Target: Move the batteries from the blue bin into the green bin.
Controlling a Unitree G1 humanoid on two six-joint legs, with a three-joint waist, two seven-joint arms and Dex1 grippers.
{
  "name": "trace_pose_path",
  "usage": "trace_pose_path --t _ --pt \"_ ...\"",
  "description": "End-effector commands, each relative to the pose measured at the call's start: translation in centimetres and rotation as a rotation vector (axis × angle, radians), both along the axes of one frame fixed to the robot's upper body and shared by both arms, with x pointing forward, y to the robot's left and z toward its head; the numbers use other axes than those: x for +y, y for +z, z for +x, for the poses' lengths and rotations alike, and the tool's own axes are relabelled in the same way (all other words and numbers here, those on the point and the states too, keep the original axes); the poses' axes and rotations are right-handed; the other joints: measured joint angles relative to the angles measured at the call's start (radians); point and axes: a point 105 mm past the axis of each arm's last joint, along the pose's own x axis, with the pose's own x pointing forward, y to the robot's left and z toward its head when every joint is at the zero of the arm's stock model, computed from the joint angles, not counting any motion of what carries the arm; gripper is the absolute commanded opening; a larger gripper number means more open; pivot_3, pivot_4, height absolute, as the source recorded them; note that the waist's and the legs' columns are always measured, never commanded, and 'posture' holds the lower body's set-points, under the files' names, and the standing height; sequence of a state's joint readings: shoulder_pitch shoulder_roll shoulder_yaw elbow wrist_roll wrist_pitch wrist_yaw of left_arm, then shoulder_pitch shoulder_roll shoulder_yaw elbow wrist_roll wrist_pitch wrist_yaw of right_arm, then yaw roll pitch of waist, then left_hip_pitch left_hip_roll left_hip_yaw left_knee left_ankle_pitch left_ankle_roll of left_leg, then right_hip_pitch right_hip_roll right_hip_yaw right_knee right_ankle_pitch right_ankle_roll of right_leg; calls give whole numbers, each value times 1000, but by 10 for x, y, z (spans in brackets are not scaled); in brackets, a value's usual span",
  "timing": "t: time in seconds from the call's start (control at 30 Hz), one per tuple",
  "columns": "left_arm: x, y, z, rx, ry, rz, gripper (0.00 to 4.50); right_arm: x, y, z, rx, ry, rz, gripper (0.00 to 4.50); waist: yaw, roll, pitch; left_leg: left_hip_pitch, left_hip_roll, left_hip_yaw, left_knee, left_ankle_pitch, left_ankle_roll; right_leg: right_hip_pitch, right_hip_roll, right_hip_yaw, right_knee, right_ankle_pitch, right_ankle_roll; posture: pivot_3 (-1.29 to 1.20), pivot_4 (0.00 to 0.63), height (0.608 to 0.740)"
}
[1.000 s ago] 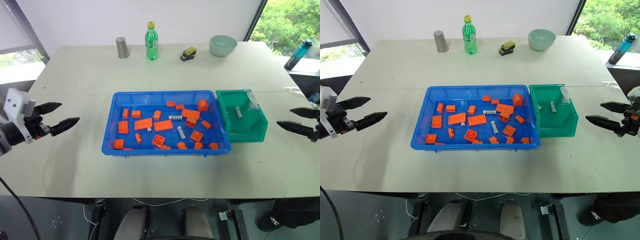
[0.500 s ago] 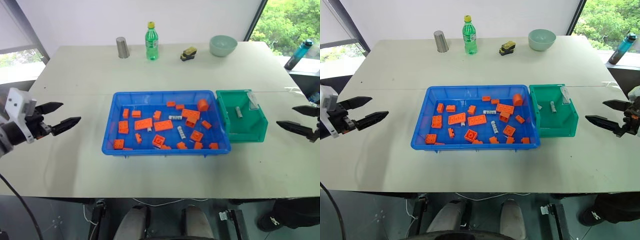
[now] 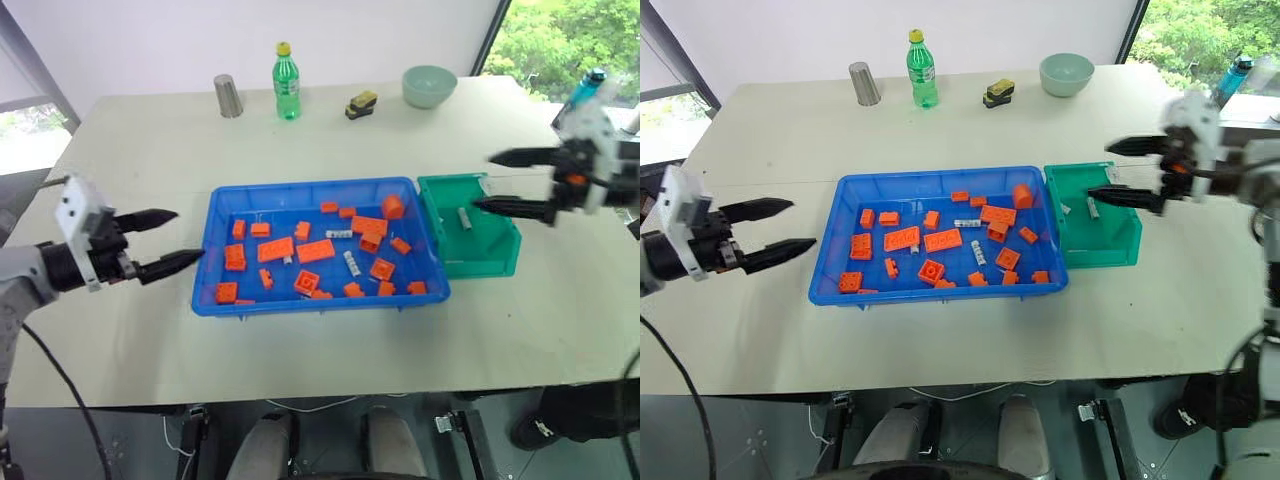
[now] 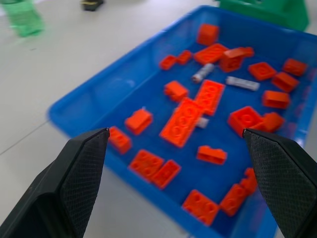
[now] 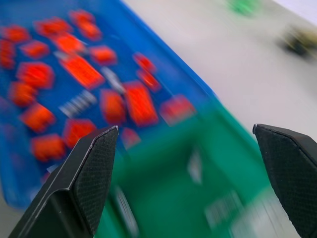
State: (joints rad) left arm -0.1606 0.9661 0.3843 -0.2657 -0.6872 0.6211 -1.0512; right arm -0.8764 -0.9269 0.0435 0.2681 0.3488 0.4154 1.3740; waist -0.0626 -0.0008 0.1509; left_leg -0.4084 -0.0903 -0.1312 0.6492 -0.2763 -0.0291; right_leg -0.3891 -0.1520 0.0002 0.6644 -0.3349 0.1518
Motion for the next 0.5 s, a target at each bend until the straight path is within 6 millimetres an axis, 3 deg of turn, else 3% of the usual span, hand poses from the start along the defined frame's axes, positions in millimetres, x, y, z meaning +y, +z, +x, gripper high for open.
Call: trace_pose_path --t 0.03,0.2,0.37,0.5 --pt "-11 7 -6 -14 -77 43 4500 52 0 3 -23 164 -78 4474 -1 0 0 0 0 0 0 0 0 0 0 0 0 0 0 0 150 727" --pt "-16 7 -11 -13 -100 51 4500 135 -31 19 19 312 -134 4474 -7 0 0 -1 -1 -2 0 0 0 -1 0 -1 1 0 0 0 150 727" --pt "-18 3 -20 -10 -77 50 4500 184 -67 35 26 329 -198 4474 -8 -1 0 -1 -2 -4 0 0 0 0 -1 -1 2 0 0 0 150 727" --pt "-16 2 -25 -11 -43 41 4500 204 -83 38 45 338 -208 4474 -11 -1 0 -1 -2 -5 0 1 -1 -2 0 -1 3 0 0 0 150 727"
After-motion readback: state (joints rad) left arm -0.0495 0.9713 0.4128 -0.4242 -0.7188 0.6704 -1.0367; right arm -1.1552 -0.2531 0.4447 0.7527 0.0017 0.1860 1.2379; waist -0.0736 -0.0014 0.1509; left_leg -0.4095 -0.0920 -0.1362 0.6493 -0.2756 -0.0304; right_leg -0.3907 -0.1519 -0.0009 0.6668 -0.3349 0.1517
